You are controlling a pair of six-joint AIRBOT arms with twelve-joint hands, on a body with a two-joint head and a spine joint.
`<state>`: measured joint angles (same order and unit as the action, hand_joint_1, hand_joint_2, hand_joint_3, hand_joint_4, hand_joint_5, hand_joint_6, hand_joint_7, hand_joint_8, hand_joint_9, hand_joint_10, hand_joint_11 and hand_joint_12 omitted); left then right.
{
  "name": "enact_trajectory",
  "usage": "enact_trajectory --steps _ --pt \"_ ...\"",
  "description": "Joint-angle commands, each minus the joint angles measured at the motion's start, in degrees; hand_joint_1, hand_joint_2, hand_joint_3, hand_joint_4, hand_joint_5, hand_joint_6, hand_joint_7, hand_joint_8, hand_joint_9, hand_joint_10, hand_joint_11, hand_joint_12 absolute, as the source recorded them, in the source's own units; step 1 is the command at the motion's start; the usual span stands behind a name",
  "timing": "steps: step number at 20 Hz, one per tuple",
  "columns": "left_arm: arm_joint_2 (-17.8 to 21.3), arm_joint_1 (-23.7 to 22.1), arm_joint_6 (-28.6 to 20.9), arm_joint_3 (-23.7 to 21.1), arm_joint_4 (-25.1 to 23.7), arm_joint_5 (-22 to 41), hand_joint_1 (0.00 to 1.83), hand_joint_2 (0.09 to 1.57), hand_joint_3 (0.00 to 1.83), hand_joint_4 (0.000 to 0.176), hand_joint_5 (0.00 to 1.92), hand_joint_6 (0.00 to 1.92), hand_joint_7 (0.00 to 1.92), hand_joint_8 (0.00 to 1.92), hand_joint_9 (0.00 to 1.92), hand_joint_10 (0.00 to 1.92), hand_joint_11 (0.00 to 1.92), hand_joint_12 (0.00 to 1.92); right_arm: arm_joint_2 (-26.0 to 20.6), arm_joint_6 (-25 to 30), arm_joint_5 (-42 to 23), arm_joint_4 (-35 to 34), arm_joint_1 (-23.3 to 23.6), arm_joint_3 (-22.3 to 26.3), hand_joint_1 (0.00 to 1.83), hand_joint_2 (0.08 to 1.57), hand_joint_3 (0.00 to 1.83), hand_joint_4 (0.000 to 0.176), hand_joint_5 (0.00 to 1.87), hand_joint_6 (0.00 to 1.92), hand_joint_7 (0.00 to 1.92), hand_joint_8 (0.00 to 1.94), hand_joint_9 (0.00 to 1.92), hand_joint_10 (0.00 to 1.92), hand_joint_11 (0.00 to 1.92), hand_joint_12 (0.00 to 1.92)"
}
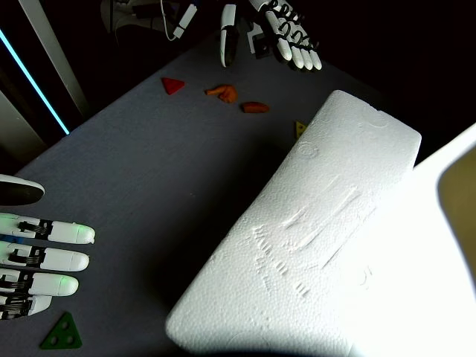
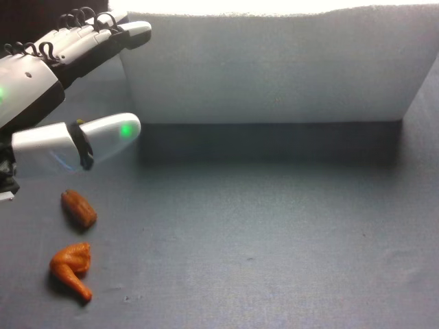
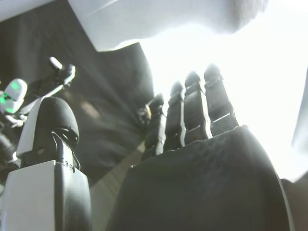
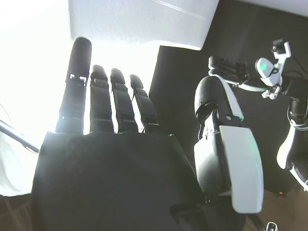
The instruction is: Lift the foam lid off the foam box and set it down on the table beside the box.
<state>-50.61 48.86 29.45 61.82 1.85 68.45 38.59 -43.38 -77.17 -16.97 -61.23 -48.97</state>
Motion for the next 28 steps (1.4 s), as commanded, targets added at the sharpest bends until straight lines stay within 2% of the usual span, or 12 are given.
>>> enact_trajectory --steps 1,4,5,6,8,11,14,17,18,21,24,28 --pt "0.50 -0.14 -0.32 -0.02 0.99 7.40 0.11 1.24 0.05 0.098 0.03 0.17 0.00 0.00 0.00 0.00 0.00 0.01 -0.50 0.15 -6.82 -0.98 0.74 -0.41 0.43 1.37 0.01 0.000 0.00 0.00 0.00 0.00 0.00 0.00 0.00 0.52" --pt "0.96 0.44 0.03 -0.04 1.79 8.17 0.12 1.26 0.03 0.092 0.03 0.17 0.00 0.00 0.00 0.00 0.00 0.00 -0.53 -0.29 -6.84 -1.15 1.15 -0.59 0.47 1.35 0.00 0.000 0.00 0.00 0.00 0.00 0.00 0.00 0.00 0.80" --pt "1.10 0.60 0.37 -0.03 2.34 8.52 0.12 1.25 0.03 0.117 0.02 0.16 0.00 0.00 0.00 0.00 0.00 0.00 -0.57 -0.43 -6.84 -1.30 1.36 -0.69 0.47 1.33 0.00 0.000 0.00 0.00 0.00 0.00 0.00 0.00 0.00 0.91" --pt "1.24 0.70 0.70 0.01 2.82 8.72 0.14 1.24 0.02 0.127 0.01 0.15 0.00 0.00 0.00 0.00 0.00 0.00 -0.60 -0.58 -6.85 -1.56 1.51 -0.81 0.50 1.33 0.00 0.000 0.00 0.00 0.00 0.00 0.00 0.00 0.00 0.92" --pt "1.44 0.64 1.30 0.15 3.72 8.98 0.21 1.24 0.01 0.103 0.00 0.06 0.00 0.00 0.00 0.00 0.00 0.00 -0.60 -1.01 -6.85 -2.19 1.86 -1.10 0.51 1.31 0.00 0.000 0.00 0.00 0.00 0.00 0.00 0.00 0.00 0.83" --pt "1.39 0.08 2.91 0.31 5.95 9.67 0.27 1.19 0.00 0.121 0.00 0.00 0.00 0.00 0.00 0.00 0.00 0.00 -0.54 -2.01 -6.83 -4.07 2.34 -1.58 0.48 1.29 0.00 0.000 0.00 0.00 0.00 0.00 0.00 0.00 0.00 0.99" --pt "0.16 -0.77 3.81 1.37 8.82 10.10 0.29 1.16 0.00 0.079 0.00 0.00 0.00 0.00 0.00 0.00 0.00 0.00 -0.06 -3.25 -6.82 -7.24 2.87 -2.25 0.37 1.25 0.00 0.000 0.00 0.00 0.00 0.00 0.00 0.00 0.00 0.93" --pt "-2.03 -2.16 3.94 3.63 11.47 8.46 0.33 1.15 0.00 0.098 0.00 0.00 0.00 0.00 0.00 0.00 0.00 0.00 1.49 -3.48 -6.27 -10.36 3.72 -4.14 0.34 1.20 0.00 0.029 0.00 0.00 0.00 0.00 0.00 0.00 0.00 1.36" --pt "-2.97 -2.93 4.20 4.83 12.61 7.02 0.33 1.14 0.00 0.112 0.00 0.00 0.00 0.00 0.00 0.00 0.00 0.00 2.43 -3.99 -5.28 -11.50 4.85 -5.17 0.35 1.20 0.00 0.007 0.00 0.00 0.00 0.00 0.00 0.00 0.00 1.42" --pt "-4.08 -3.88 4.55 6.56 15.12 4.86 0.33 1.14 0.00 0.066 0.00 0.00 0.00 0.00 0.00 0.00 0.00 0.00 3.98 -6.42 -0.73 -11.72 9.54 -7.18 0.41 1.22 0.00 0.000 0.00 0.00 0.00 0.00 0.00 0.00 0.00 1.26" --pt "-5.84 -4.62 4.53 8.90 17.93 2.77 0.34 1.12 0.00 0.042 0.00 0.00 0.00 0.00 0.00 0.00 0.00 0.00 6.07 -10.00 4.55 -11.69 15.24 -9.57 0.46 1.20 0.00 0.000 0.00 0.00 0.00 0.00 0.01 0.00 0.00 1.80" --pt "-7.48 -5.90 4.36 11.33 20.72 0.73 0.45 1.09 0.00 0.057 0.00 0.00 0.00 0.00 0.00 0.00 0.00 0.00 8.19 -13.10 9.66 -12.07 20.85 -12.36 0.48 1.19 0.00 0.000 0.00 0.00 0.00 0.00 0.00 0.00 0.00 1.92"
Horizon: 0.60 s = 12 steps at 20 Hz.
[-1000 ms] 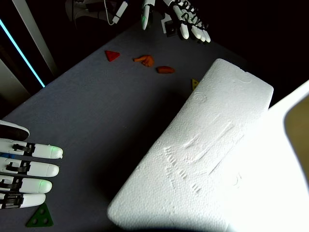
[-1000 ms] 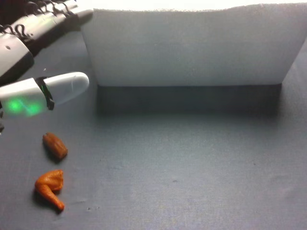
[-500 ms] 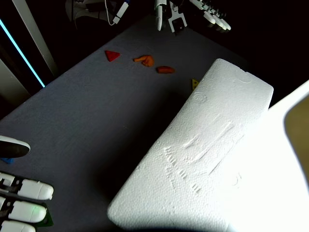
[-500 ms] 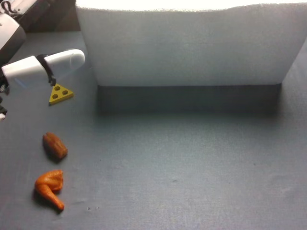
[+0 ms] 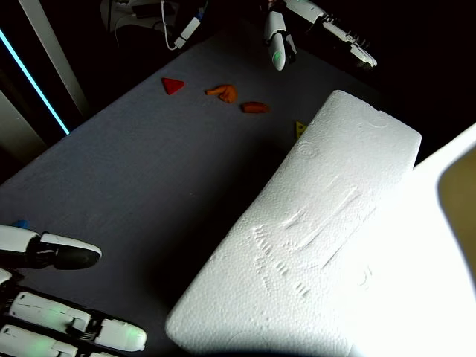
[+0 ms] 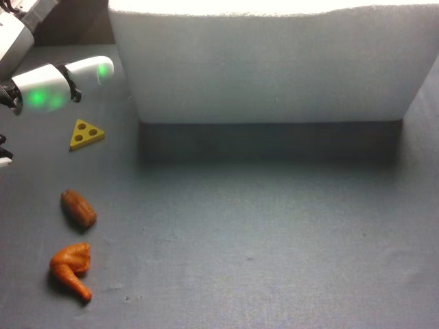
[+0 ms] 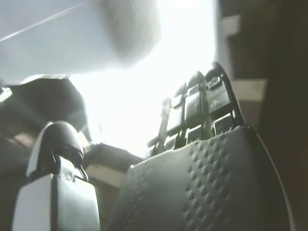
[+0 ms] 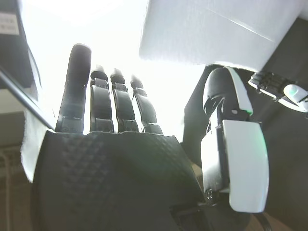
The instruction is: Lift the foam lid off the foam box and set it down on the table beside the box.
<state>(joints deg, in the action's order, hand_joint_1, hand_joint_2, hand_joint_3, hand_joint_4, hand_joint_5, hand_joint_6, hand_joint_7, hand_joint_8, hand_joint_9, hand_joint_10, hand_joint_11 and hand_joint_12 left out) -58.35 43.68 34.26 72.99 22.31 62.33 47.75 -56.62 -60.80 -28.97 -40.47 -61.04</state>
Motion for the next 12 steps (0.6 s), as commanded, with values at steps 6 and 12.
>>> enact_trajectory --steps 6,12 --pt "-1.84 -3.16 -0.46 3.30 1.94 3.04 0.44 0.99 0.08 0.028 0.00 0.00 0.00 0.00 0.00 0.00 0.00 0.32 1.46 -3.05 -1.85 -2.98 5.08 -4.01 0.54 1.16 0.00 0.000 0.00 0.00 0.00 0.00 0.00 0.00 0.00 1.70" --pt "-4.22 -5.12 -0.71 6.78 3.64 -1.55 0.51 1.01 0.00 0.014 0.00 0.00 0.00 0.00 0.00 0.00 0.00 1.68 3.76 -3.27 1.29 -5.70 7.43 -7.62 0.52 1.16 0.00 0.000 0.00 0.00 0.00 0.00 0.00 0.00 0.00 1.48"
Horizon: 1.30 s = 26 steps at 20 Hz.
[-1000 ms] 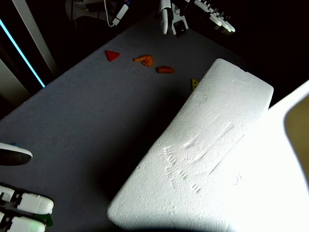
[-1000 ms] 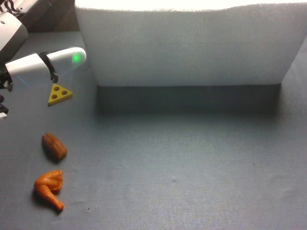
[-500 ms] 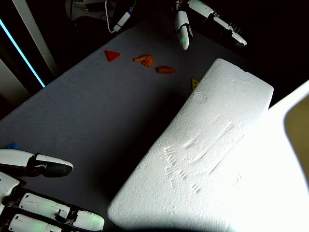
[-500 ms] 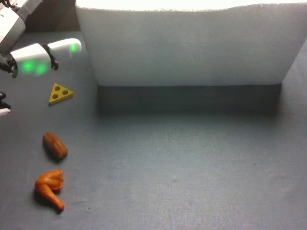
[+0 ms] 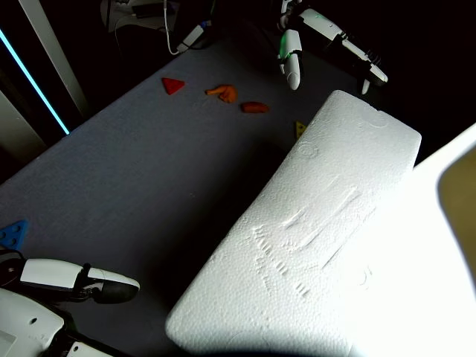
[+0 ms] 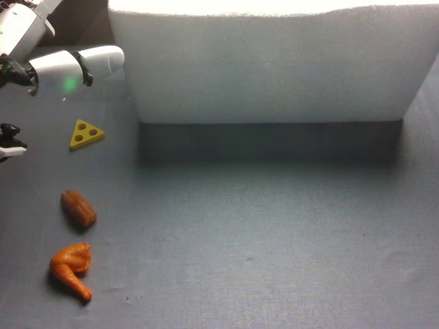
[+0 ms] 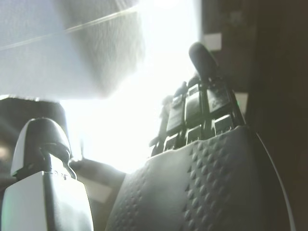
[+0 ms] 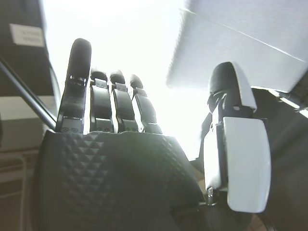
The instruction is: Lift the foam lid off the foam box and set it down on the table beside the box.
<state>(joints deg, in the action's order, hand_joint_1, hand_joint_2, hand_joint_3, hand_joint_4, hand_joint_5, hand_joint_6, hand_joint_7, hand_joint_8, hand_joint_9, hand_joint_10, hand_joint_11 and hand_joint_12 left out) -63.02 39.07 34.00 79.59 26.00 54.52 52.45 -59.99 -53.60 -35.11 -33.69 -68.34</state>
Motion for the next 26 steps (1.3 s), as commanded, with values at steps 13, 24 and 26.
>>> enact_trajectory --steps 13,24,26 --pt "-4.13 -4.71 -3.99 5.93 -1.10 0.69 0.49 1.02 0.00 0.000 0.00 0.00 0.00 0.00 0.00 0.00 0.00 0.63 3.43 0.11 -1.85 -1.32 4.78 -5.00 0.48 1.17 0.00 0.000 0.00 0.00 0.00 0.00 0.00 0.00 0.00 0.00" --pt "-7.25 -6.75 -6.67 8.75 -3.12 -1.75 0.44 1.01 0.00 0.000 0.04 0.00 0.00 0.00 0.00 0.00 0.00 0.16 4.43 0.89 -1.63 0.08 6.28 -5.60 0.48 1.18 0.01 0.000 0.00 0.00 0.00 0.00 0.00 0.00 0.00 0.00" --pt "-7.67 -6.57 -7.32 9.07 -3.41 -1.90 0.49 1.02 0.00 0.000 0.08 0.00 0.00 0.00 0.00 0.00 0.00 0.28 4.60 1.16 -1.66 0.56 6.40 -5.63 0.48 1.18 0.00 0.000 0.00 0.00 0.00 0.00 0.00 0.00 0.00 0.00"
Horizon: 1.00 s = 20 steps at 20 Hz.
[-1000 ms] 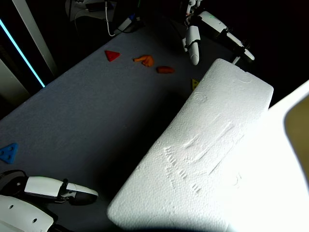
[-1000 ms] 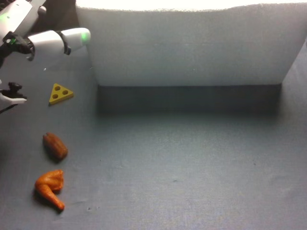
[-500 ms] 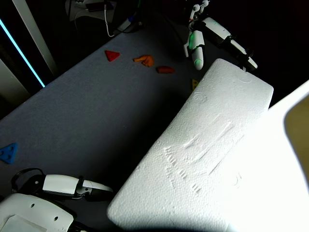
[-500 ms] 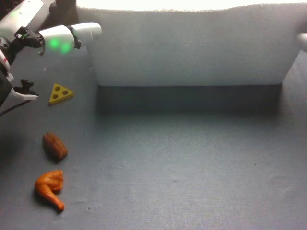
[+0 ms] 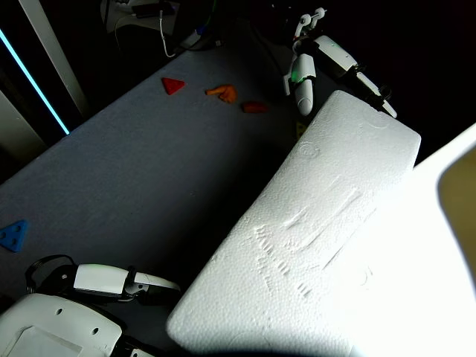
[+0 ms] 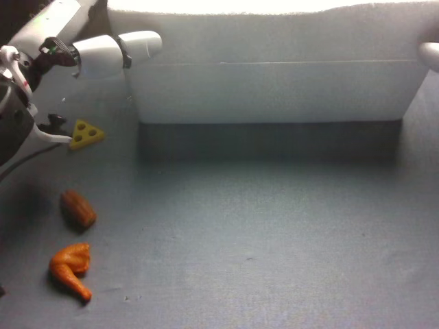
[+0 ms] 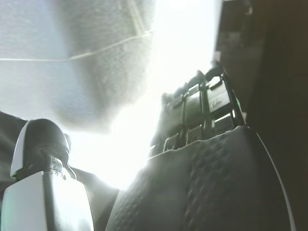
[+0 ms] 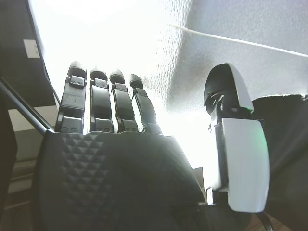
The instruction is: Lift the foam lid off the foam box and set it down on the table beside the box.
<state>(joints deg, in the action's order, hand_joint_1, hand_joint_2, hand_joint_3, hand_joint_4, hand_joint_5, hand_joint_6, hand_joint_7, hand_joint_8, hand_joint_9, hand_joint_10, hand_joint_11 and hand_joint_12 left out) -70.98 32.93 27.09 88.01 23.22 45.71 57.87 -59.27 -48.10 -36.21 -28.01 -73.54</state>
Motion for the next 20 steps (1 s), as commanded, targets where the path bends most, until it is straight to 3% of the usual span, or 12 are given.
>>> enact_trajectory --steps 1,2,3,10,12,13,14,15,16,17,18,20 --pt "0.23 -0.31 -0.72 0.66 -0.85 7.07 0.49 1.02 0.00 0.000 0.08 0.00 0.00 0.00 0.00 0.00 0.00 0.28 -0.78 0.71 -7.20 1.90 0.71 -0.44 0.48 1.18 0.00 0.000 0.00 0.00 0.00 0.00 0.00 0.00 0.00 0.00" --pt "0.22 -0.15 -1.05 0.61 -0.99 7.42 0.50 1.04 0.00 0.000 0.10 0.00 0.00 0.00 0.00 0.00 0.00 0.06 -0.78 1.11 -7.36 2.29 0.71 -0.43 0.48 1.19 0.01 0.000 0.00 0.00 0.00 0.00 0.00 0.00 0.00 0.00" --pt "0.27 0.00 -1.46 0.51 -1.15 7.98 0.50 1.03 0.00 0.000 0.13 0.01 0.00 0.00 0.00 0.00 0.00 0.01 -0.78 1.47 -7.64 2.52 0.71 -0.33 0.50 1.20 0.01 0.000 0.00 0.00 0.00 0.00 0.00 0.00 0.00 0.00" --pt "1.64 -0.01 -1.80 -1.24 -2.77 11.26 0.52 1.07 0.01 0.000 0.11 0.00 0.00 0.00 0.00 0.00 0.00 0.00 -1.26 2.11 -10.27 4.31 0.71 1.79 0.48 1.22 0.01 0.000 0.00 0.00 0.00 0.00 0.01 0.01 0.03 0.02" --pt "2.26 -0.32 -1.82 -2.02 -3.59 12.36 0.51 1.07 0.01 0.000 0.13 0.01 0.00 0.00 0.00 0.00 0.00 0.00 -1.83 2.23 -11.04 4.68 0.71 2.45 0.46 1.24 0.00 0.000 0.05 0.04 0.06 0.02 0.07 0.12 0.00 1.13" --pt "2.65 -0.39 -1.82 -2.53 -4.07 13.07 0.50 1.05 0.00 0.000 0.14 0.01 0.00 0.00 0.00 0.00 0.00 0.00 -2.26 2.53 -11.62 5.38 0.71 2.95 0.47 1.23 0.00 0.000 0.05 0.15 0.10 0.02 0.00 0.34 0.00 1.21" --pt "2.89 -0.39 -1.82 -2.85 -4.34 13.52 0.50 1.05 0.00 0.000 0.14 0.01 0.00 0.00 0.00 0.00 0.00 0.00 -2.60 2.53 -11.98 5.75 0.71 3.35 0.47 1.23 0.00 0.000 0.05 0.15 0.10 0.02 0.00 0.34 0.00 1.21" --pt "3.46 -0.29 -1.82 -3.60 -4.79 14.44 0.51 1.03 0.00 0.000 0.15 0.02 0.00 0.00 0.00 0.00 0.00 0.00 -3.34 2.53 -12.76 6.44 0.71 4.24 0.45 1.22 0.00 0.000 0.00 0.03 0.01 0.00 0.00 0.04 0.00 0.64" --pt "3.95 -0.05 -1.81 -4.20 -4.93 15.20 0.51 1.03 0.00 0.000 0.15 0.02 0.00 0.00 0.00 0.00 0.00 0.00 -3.84 2.53 -13.39 6.82 0.71 4.93 0.45 1.22 0.00 0.000 0.00 0.03 0.01 0.00 0.00 0.04 0.00 0.64" --pt "4.41 0.26 -1.81 -4.73 -5.02 15.87 0.52 1.03 0.00 0.000 0.15 0.01 0.00 0.00 0.00 0.00 0.00 0.00 -4.27 2.53 -14.02 7.21 0.71 5.55 0.45 1.21 0.00 0.000 0.00 0.01 0.00 0.00 0.00 0.01 0.00 0.13" --pt "4.91 0.68 -1.80 -5.33 -5.08 16.70 0.52 1.03 0.00 0.000 0.15 0.01 0.00 0.00 0.00 0.00 0.00 0.00 -4.69 2.53 -14.55 7.61 0.71 6.15 0.42 1.21 0.00 0.000 0.00 0.00 0.00 0.00 0.00 0.00 0.00 0.02" --pt "5.65 1.31 -1.79 -6.41 -5.32 18.08 0.54 1.03 0.00 0.000 0.15 0.01 0.00 0.00 0.00 0.00 0.00 0.00 -5.23 2.53 -15.62 8.34 0.71 7.22 0.41 1.22 0.01 0.000 0.00 0.00 0.00 0.00 0.00 0.00 0.00 0.00"
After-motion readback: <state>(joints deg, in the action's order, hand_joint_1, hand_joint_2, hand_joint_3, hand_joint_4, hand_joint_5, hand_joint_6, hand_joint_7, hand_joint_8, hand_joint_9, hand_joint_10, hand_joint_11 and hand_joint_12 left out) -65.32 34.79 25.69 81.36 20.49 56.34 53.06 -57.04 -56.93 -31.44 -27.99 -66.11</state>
